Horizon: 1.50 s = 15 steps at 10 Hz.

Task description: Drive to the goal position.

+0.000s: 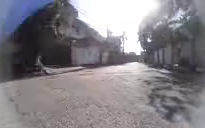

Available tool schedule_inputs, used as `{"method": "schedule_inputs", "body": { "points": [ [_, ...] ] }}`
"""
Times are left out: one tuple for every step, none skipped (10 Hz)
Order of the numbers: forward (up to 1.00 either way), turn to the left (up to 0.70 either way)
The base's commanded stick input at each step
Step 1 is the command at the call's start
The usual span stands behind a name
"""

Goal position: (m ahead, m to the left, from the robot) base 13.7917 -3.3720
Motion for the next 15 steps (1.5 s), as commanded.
{"method": "schedule_inputs", "body": {
  "points": [
    [0.06, -0.03],
    [0.20, -0.03],
    [0.40, -0.05],
    [0.47, -0.04],
    [0.54, -0.04],
    [0.59, -0.03],
    [0.65, -0.03],
    [0.70, -0.02],
    [0.70, -0.02],
    [0.70, -0.02],
    [0.70, -0.02],
    [0.70, -0.02],
    [0.70, -0.02],
    [0.70, -0.02],
    [0.70, -0.02]
  ]
}}
